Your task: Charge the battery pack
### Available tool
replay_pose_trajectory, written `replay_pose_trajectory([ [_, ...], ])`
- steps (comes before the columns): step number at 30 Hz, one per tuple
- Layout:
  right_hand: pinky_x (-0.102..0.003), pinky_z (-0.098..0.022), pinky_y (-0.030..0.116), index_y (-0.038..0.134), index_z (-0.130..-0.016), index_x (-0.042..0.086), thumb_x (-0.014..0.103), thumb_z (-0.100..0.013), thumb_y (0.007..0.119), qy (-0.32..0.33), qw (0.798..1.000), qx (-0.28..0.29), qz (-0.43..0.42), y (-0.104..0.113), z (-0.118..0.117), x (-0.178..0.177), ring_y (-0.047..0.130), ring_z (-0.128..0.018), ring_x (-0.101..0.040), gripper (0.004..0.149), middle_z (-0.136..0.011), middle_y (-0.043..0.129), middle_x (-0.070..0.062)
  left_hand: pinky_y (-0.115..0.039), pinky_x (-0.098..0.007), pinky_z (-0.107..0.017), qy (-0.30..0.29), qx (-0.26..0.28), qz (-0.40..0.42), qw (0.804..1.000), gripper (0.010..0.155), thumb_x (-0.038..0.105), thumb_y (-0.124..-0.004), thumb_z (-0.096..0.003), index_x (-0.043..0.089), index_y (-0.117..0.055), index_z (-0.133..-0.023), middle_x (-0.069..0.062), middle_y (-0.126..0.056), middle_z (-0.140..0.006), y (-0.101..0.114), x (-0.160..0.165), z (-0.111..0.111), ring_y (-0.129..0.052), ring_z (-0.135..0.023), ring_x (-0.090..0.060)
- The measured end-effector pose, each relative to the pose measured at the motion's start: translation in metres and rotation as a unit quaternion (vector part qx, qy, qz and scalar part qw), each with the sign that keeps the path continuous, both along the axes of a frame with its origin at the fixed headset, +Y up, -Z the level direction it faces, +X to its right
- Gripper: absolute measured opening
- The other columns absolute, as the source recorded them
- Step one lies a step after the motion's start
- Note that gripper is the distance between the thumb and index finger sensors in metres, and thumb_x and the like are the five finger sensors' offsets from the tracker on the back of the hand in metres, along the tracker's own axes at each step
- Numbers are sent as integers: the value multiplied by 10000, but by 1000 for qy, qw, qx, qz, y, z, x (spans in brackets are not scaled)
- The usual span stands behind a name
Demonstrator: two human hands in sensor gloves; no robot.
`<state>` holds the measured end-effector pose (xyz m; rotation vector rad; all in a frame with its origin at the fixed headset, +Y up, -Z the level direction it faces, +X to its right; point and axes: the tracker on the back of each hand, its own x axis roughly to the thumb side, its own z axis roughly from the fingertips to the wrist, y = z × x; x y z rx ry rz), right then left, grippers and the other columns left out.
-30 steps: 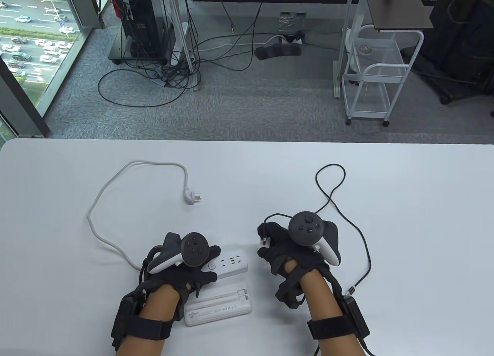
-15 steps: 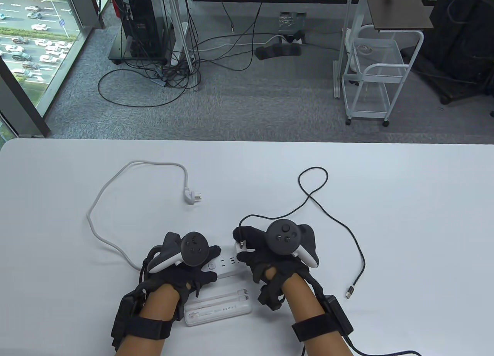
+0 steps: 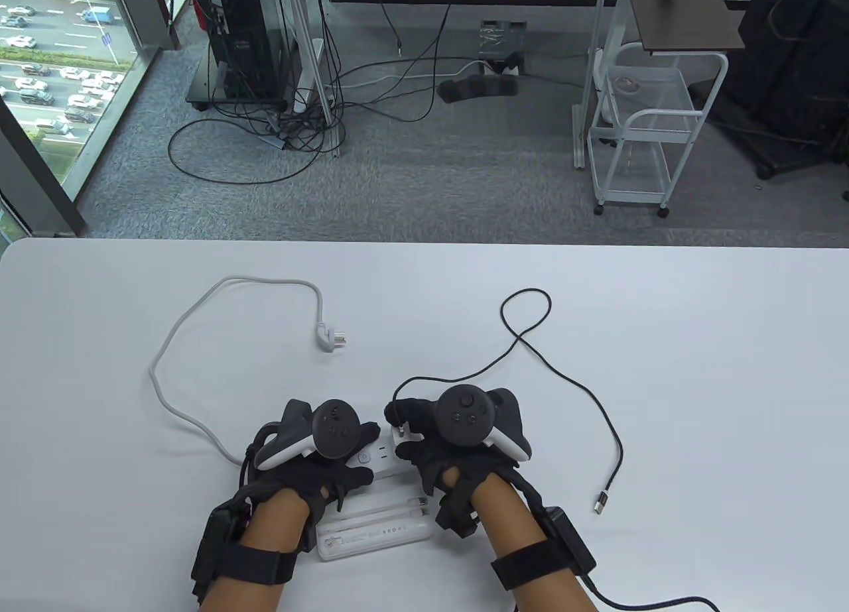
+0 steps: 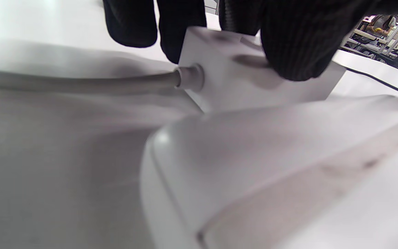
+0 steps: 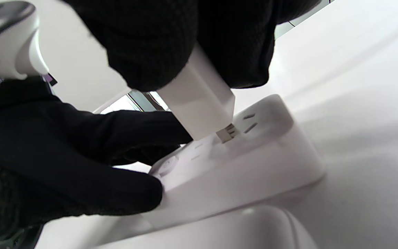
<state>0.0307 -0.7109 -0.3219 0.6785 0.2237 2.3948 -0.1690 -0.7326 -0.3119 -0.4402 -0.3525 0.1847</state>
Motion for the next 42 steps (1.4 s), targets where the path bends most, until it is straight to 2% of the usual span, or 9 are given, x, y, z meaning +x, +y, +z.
replay_pose_trajectory([
  [13, -591, -702, 588, 713, -855, 308, 236, -321, 911, 5, 1000, 18, 21, -2, -5, -4, 995, -792, -386, 574, -945, 850, -88, -487, -701, -703, 3, 8, -12, 1000, 804, 561, -836, -421, 345, -529, -1132, -96, -725, -1075, -1, 3, 2, -695, -989, -418],
  [14, -550, -722, 602, 656, -870, 364, 284, -325, 875, -5, 998, 22, 65, -5, -3, -1, 996, -807, -319, 593, -961, 826, -37, -486, -702, -703, 2, 9, -13, 1000, 800, 562, -830, -424, 347, -528, -1133, -101, -721, -1079, -1, 3, 3, -694, -989, -420],
  [15, -563, -711, 604, 674, -873, 342, 277, -320, 881, 8, 998, 48, 34, -6, -5, -1, 1015, -781, -336, 594, -946, 847, -60, -488, -701, -703, 3, 10, -13, 1000, 800, 561, -828, -424, 347, -527, -1133, -102, -720, -1079, -1, 3, 3, -696, -988, -419],
  [26, -594, -703, 578, 642, -894, 331, 265, -329, 865, -6, 998, 17, 58, -7, -6, -7, 991, -808, -337, 612, -957, 828, -76, -488, -699, -703, 4, 11, -14, 1000, 801, 563, -812, -431, 338, -514, -1139, -110, -710, -1088, -2, 3, 4, -695, -987, -418],
  [31, -679, -680, 544, 578, -947, 284, 255, -385, 847, 8, 999, -10, 31, -11, -4, -2, 897, -856, -417, 623, -1018, 742, -106, -498, -690, -703, -8, 19, -20, 1000, 820, 576, -805, -432, 308, -509, -1148, -112, -701, -1098, -1, 4, 6, -699, -984, -416],
  [38, -747, -668, 457, 529, -993, 241, 269, -417, 823, -12, 999, -46, -6, 0, -3, 18, 765, -902, -519, 648, -1077, 605, -191, -513, -678, -701, 18, 7, 15, 1000, 855, 651, -784, -457, 219, -546, -1156, -171, -656, -1116, 27, 1, 20, -684, -981, -438],
  [42, -760, -660, 441, 550, -991, 229, 280, -421, 820, -38, 998, -44, -16, 9, 1, 37, 740, -908, -537, 633, -1076, 601, -205, -548, -664, -697, 17, -10, -23, 1000, 873, 685, -795, -448, 204, -584, -1146, -165, -686, -1101, 40, 7, 30, -719, -966, -426],
])
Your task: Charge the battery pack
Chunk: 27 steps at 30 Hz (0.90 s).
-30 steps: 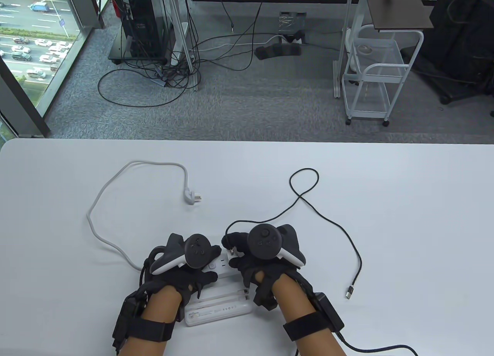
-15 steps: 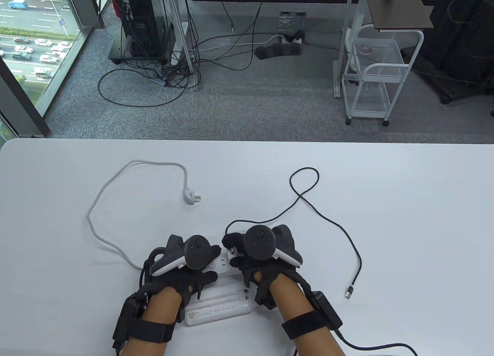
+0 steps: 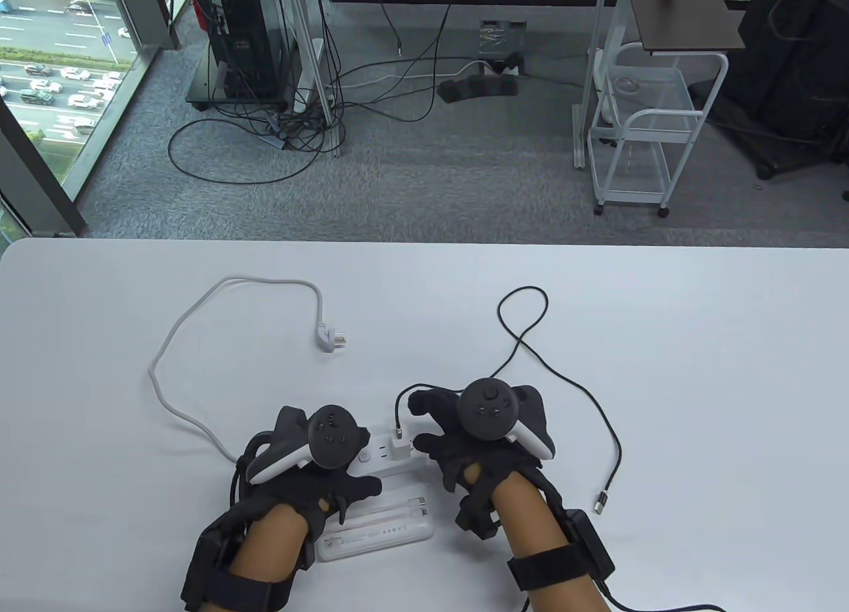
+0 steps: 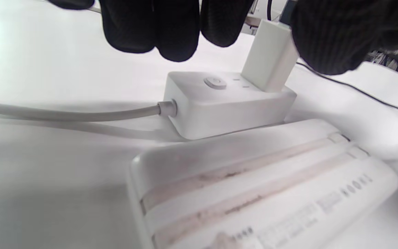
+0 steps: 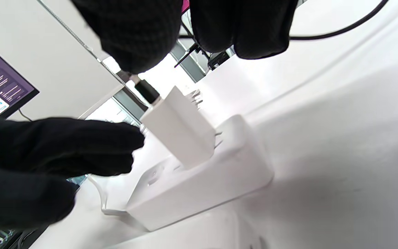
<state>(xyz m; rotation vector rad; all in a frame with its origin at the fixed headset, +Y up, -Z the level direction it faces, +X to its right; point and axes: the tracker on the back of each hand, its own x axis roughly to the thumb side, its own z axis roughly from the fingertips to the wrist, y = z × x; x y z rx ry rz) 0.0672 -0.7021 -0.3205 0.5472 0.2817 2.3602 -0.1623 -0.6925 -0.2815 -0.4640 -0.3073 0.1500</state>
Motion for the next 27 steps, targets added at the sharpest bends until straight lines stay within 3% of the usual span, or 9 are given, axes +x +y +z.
replay_pose_trajectory([
  [7, -774, -653, 431, 552, -1005, 218, 312, -431, 812, -18, 1000, -3, 19, 0, 22, 29, 714, -915, -557, 637, -1082, 591, -219, -635, -627, -676, -15, -48, -75, 996, 833, 701, -830, -429, 213, -689, -1089, -104, -800, -1032, 0, 23, 15, -827, -909, -367],
  [14, -786, -649, 419, 568, -1011, 201, 315, -445, 804, -43, 998, -5, 41, 2, 36, 52, 699, -914, -573, 624, -1080, 596, -236, -678, -609, -664, -42, -60, -137, 988, 797, 693, -875, -409, 240, -726, -1047, -66, -834, -1005, -9, 44, 25, -877, -886, -317],
  [23, -791, -651, 411, 580, -1011, 194, 316, -453, 802, -58, 997, -1, 59, 2, 46, 77, 688, -918, -577, 613, -1081, 596, -245, -729, -552, -657, -62, -26, -243, 968, 834, 660, -890, -427, 189, -624, -1062, -82, -783, -1012, -27, 68, 34, -900, -856, -271],
  [27, -792, -649, 412, 586, -1011, 190, 314, -455, 800, -70, 996, -4, 52, -2, 46, 90, 688, -915, -582, 608, -1079, 598, -250, -769, -509, -649, -72, 4, -298, 952, 920, 692, -894, -373, 163, -612, -1071, -80, -795, -1004, -34, 78, 38, -926, -832, -250],
])
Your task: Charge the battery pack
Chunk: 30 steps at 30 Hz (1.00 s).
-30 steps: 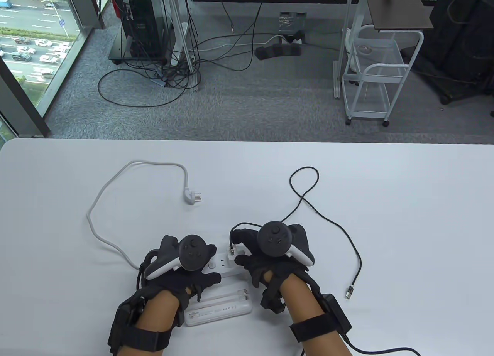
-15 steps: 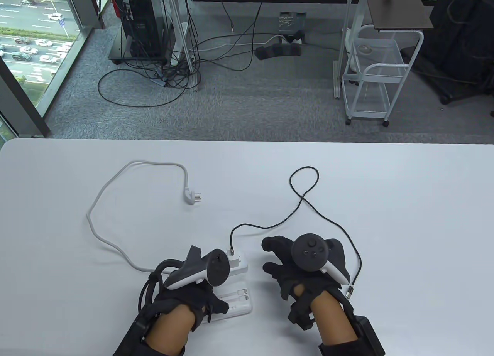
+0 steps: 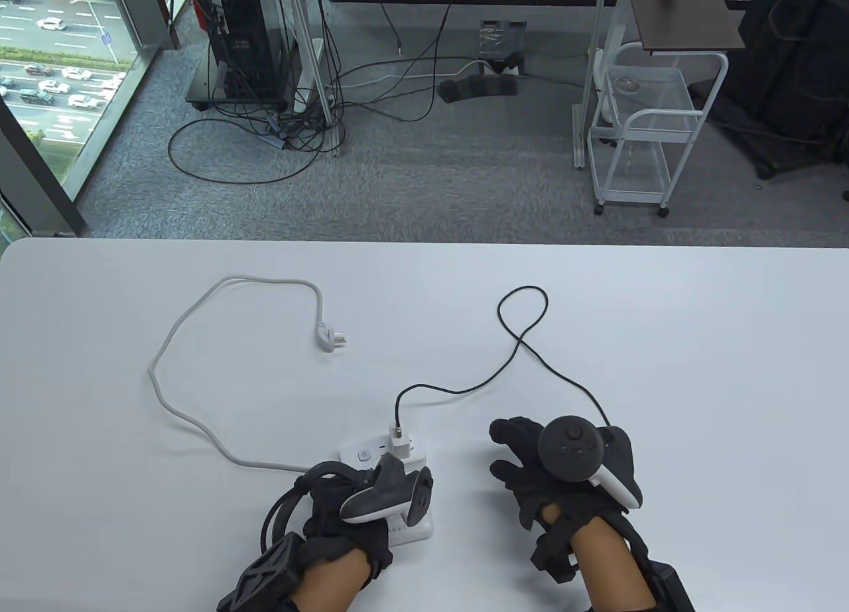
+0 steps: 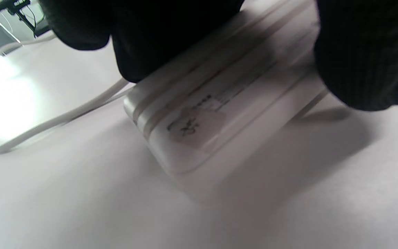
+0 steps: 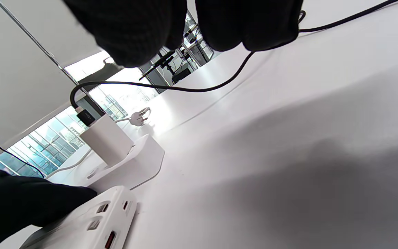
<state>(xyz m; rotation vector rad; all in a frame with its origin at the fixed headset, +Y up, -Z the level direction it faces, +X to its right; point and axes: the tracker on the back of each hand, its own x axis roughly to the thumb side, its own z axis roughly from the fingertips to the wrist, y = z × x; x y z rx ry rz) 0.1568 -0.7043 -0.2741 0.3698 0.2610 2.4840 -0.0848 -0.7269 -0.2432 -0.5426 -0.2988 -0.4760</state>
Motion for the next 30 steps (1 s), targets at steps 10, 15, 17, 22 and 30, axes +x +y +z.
replay_pose_trajectory([
  [10, -798, -649, 403, 584, -1018, 185, 310, -459, 798, -14, 1000, 16, -2, -3, -3, 14, 682, -919, -581, 612, -1080, 601, -250, -818, -438, -626, -29, 19, -4, 999, 985, 767, -899, -291, 185, -679, -1054, -17, -875, -946, -3, -2, -3, -984, -762, -175],
  [15, -800, -650, 399, 590, -1018, 182, 310, -461, 797, -20, 1000, 14, -1, -3, -4, 18, 679, -921, -584, 608, -1080, 602, -249, -817, -433, -630, -45, -1, 30, 999, 1031, 830, -888, -264, 186, -698, -1047, -8, -875, -937, -5, -8, -7, -975, -765, -179],
  [17, -800, -650, 398, 591, -1018, 181, 309, -461, 796, -22, 1000, 15, -3, -3, -3, 19, 679, -920, -586, 607, -1080, 603, -250, -831, -421, -624, -44, -2, 28, 999, 1040, 838, -882, -260, 182, -696, -1045, -5, -870, -947, -5, -8, -7, -979, -781, -186],
  [22, -800, -651, 398, 593, -1018, 182, 307, -462, 795, -28, 999, 17, -4, -2, -2, 22, 680, -921, -584, 604, -1081, 604, -248, -877, -377, -590, -51, 4, 19, 999, 1023, 825, -889, -266, 175, -709, -1035, -20, -892, -930, -5, -4, -5, -1018, -748, -180],
  [30, -802, -653, 392, 597, -1017, 183, 303, -464, 794, -45, 999, 20, -8, 0, -1, 32, 677, -925, -583, 600, -1083, 603, -245, -849, -403, -607, -57, -40, 95, 993, 1068, 870, -879, -231, 198, -695, -1040, -13, -865, -946, 1, -13, -11, -986, -753, -190],
])
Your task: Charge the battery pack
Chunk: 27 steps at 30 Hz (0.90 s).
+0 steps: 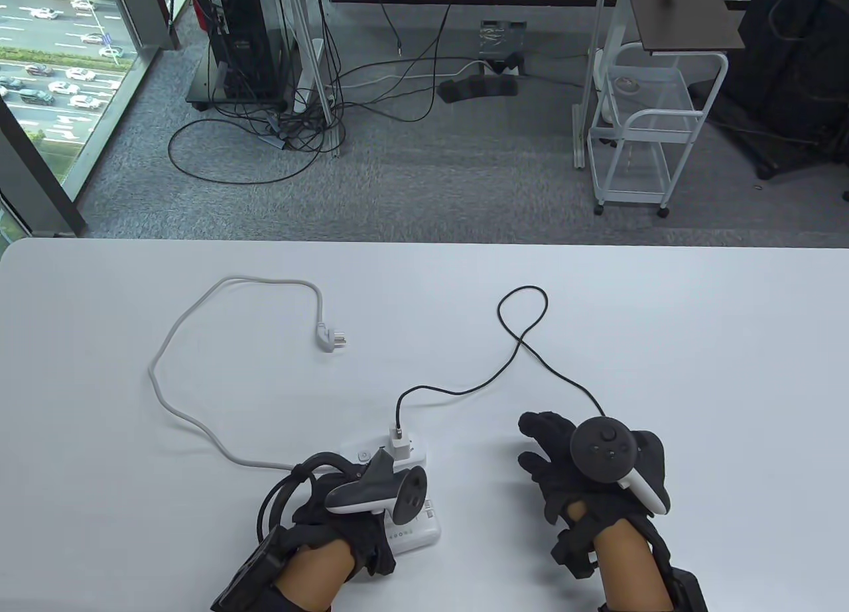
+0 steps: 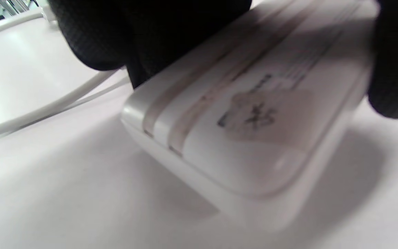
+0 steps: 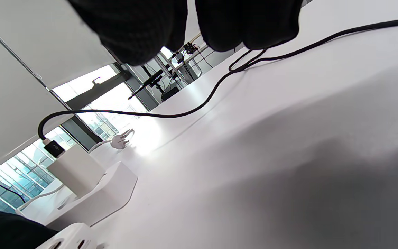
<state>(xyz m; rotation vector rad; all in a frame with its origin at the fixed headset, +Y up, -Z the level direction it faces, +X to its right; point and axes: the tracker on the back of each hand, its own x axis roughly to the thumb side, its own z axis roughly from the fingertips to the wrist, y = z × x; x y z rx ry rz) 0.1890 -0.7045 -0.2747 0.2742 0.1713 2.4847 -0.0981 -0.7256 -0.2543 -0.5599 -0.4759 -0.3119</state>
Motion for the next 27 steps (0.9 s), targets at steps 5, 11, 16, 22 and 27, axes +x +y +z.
replay_pose_trajectory([
  [5, -806, -655, 380, 611, -1013, 181, 295, -463, 797, -16, 1000, -1, 5, -1, 0, 12, 669, -931, -582, 592, -1083, 607, -247, -839, -421, -613, 11, -21, 69, 997, 1048, 858, -882, -246, 201, -690, -1039, -17, -860, -949, 19, -10, -1, -977, -760, -204],
  [11, -810, -662, 351, 674, -984, 177, 275, -459, 810, -44, 998, -13, 35, -2, 1, 23, 652, -940, -590, 551, -1084, 617, -247, -819, -445, -628, 9, -27, 157, 987, 1046, 852, -881, -248, 207, -673, -1045, -25, -841, -962, 39, -24, -3, -958, -776, -216],
  [16, -808, -674, 329, 757, -927, 223, 234, -450, 842, -28, 991, -55, 121, -6, 1, 23, 621, -968, -582, 485, -1100, 611, -229, -790, -472, -645, 10, -12, 179, 984, 1045, 838, -891, -247, 217, -652, -1051, -27, -816, -982, 46, -39, -8, -929, -795, -232],
  [22, -801, -695, 281, 830, -846, 270, 135, -441, 855, -67, 969, -89, 221, -3, 1, 37, 514, -1022, -578, 428, -1137, 542, -207, -773, -489, -655, 21, -7, 202, 979, 1046, 831, -897, -245, 225, -638, -1057, -34, -799, -997, 50, -54, -13, -909, -808, -240],
  [27, -814, -683, 201, 801, -857, 304, 116, -431, 877, -72, 948, -144, 274, -16, 2, 45, 338, -1045, -599, 472, -1174, 386, -212, -764, -498, -659, 26, -7, 211, 977, 1044, 828, -899, -245, 230, -633, -1059, -28, -790, -1004, 50, -62, -17, -899, -810, -255],
])
